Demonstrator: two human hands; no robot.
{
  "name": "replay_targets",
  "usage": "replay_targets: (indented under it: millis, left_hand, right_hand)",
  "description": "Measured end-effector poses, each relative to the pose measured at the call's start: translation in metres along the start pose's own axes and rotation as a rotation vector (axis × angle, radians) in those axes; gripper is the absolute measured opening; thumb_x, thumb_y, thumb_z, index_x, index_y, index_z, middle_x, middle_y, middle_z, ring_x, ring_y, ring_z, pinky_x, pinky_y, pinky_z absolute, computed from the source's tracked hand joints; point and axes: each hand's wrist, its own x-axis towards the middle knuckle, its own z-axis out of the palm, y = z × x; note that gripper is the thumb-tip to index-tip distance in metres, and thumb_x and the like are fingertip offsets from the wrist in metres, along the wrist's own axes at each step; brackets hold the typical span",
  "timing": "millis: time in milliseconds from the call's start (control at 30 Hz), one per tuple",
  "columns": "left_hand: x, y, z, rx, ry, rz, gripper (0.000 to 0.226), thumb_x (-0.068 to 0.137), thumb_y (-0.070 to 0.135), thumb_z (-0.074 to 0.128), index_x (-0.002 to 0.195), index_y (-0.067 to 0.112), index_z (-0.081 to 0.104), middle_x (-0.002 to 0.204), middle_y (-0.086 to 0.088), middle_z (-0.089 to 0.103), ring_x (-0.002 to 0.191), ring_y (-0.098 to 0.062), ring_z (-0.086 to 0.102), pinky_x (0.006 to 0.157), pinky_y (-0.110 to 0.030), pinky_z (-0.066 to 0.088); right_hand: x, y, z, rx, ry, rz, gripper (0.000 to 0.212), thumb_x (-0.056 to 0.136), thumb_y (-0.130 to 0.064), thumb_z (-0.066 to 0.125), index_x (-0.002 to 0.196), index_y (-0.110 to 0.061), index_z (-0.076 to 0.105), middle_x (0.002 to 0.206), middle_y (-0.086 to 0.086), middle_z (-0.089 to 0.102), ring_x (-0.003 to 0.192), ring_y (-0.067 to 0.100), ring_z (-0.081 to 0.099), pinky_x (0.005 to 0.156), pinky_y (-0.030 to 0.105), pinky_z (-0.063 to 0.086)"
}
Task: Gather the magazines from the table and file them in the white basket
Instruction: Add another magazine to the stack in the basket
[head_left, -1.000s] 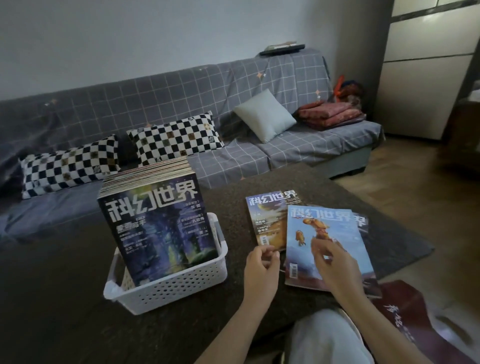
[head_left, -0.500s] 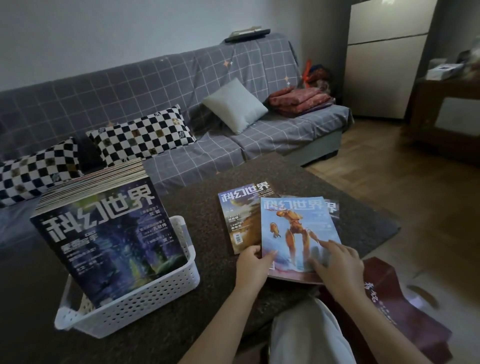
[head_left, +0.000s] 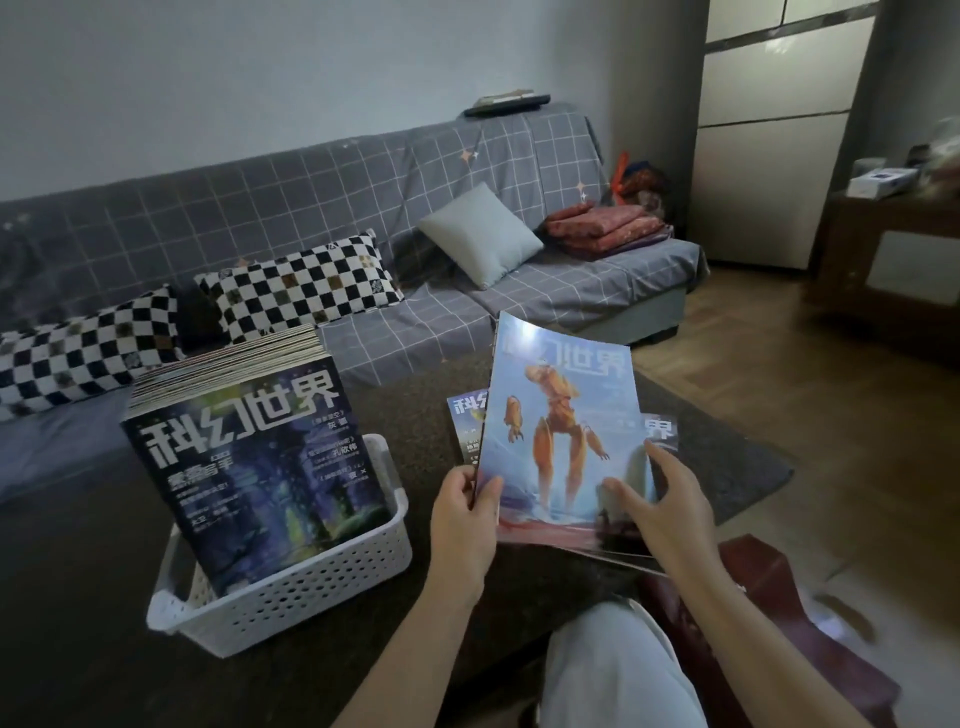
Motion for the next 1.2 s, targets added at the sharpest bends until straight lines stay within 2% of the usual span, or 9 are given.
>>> replay_targets:
  millis: [67,233,333,433,633,767,900,1033,1200]
  left_hand:
    - [-0.002,0.006,-0.019,-0.046,0.06,0.027,0.006,0.093,0.023,0.059,0.093,0.028,0.057,0.097,0.0,0.069,0.086,-0.014,0.067,0.074,-0.031,0.054]
    - [-0.011,0.02,-0.07,-0.124,0.145,0.067,0.014,0.095,0.019,0.057,0.109,0.017,0.059,0.099,0.001,0.07,0.089,-0.015,0.067,0.074,-0.029,0.053]
    - [-0.018,0.023,-0.102,-0.138,0.209,0.105,0.006,0.095,0.019,0.056,0.1,0.018,0.061,0.093,-0.011,0.07,0.082,-0.025,0.065,0.071,-0.034,0.051]
    - [-0.024,0.02,-0.132,-0.16,0.279,0.13,0.004,0.096,0.017,0.055,0.095,0.018,0.059,0.091,-0.018,0.067,0.077,-0.026,0.061,0.067,-0.04,0.05]
    - [-0.024,0.016,-0.19,-0.193,0.326,0.126,0.009,0.096,0.015,0.053,0.103,0.015,0.059,0.097,-0.012,0.07,0.088,-0.028,0.068,0.081,-0.051,0.055]
    - [-0.019,0.014,-0.225,-0.184,0.313,0.126,0.014,0.095,0.013,0.055,0.107,0.02,0.06,0.095,-0.008,0.073,0.087,-0.027,0.072,0.076,-0.054,0.057]
    - [-0.013,0.009,-0.244,-0.142,0.334,0.14,0.025,0.092,0.007,0.059,0.106,0.029,0.06,0.097,-0.005,0.074,0.086,-0.023,0.073,0.071,-0.047,0.059]
    - [-0.004,0.001,-0.253,-0.092,0.439,0.124,0.025,0.088,0.012,0.065,0.098,0.034,0.064,0.09,0.007,0.075,0.081,-0.011,0.072,0.068,-0.032,0.057]
    - [0.009,-0.012,-0.255,0.097,0.56,0.028,0.021,0.084,0.02,0.071,0.105,0.023,0.07,0.091,0.008,0.071,0.083,-0.006,0.066,0.063,-0.019,0.05]
  right_hand:
    - [-0.002,-0.02,0.004,0.101,-0.021,-0.004,0.066,0.08,-0.028,0.072,0.138,-0.017,0.043,0.135,0.003,0.052,0.117,0.02,0.052,0.092,0.034,0.047]
    - [-0.012,-0.063,0.027,0.227,-0.142,-0.042,0.055,0.083,-0.028,0.068,0.133,-0.02,0.047,0.123,0.001,0.06,0.105,0.017,0.06,0.086,0.038,0.053]
    - [-0.015,-0.085,0.045,0.305,-0.221,-0.034,0.051,0.082,-0.027,0.068,0.129,-0.017,0.05,0.116,0.0,0.064,0.098,0.016,0.063,0.08,0.033,0.054]
    - [-0.02,-0.102,0.066,0.384,-0.337,-0.011,0.046,0.084,-0.024,0.066,0.127,-0.016,0.052,0.114,0.002,0.065,0.099,0.021,0.064,0.085,0.045,0.055]
    - [-0.032,-0.133,0.111,0.476,-0.446,-0.069,0.031,0.085,-0.017,0.066,0.113,-0.022,0.054,0.105,0.003,0.068,0.094,0.022,0.066,0.08,0.045,0.057]
    - [-0.038,-0.149,0.138,0.491,-0.472,-0.113,0.025,0.085,-0.015,0.066,0.105,-0.024,0.054,0.1,-0.003,0.069,0.091,0.017,0.067,0.077,0.039,0.058]
    - [-0.038,-0.158,0.161,0.46,-0.478,-0.161,0.023,0.084,-0.014,0.067,0.094,-0.03,0.054,0.094,-0.006,0.069,0.088,0.012,0.066,0.075,0.033,0.056]
    - [-0.036,-0.16,0.179,0.388,-0.448,-0.205,0.024,0.082,-0.018,0.07,0.088,-0.035,0.054,0.09,-0.013,0.069,0.085,0.005,0.065,0.071,0.028,0.054]
    - [-0.033,-0.156,0.193,0.279,-0.414,-0.227,0.023,0.081,-0.022,0.071,0.083,-0.036,0.053,0.086,-0.016,0.067,0.08,0.002,0.062,0.065,0.021,0.049]
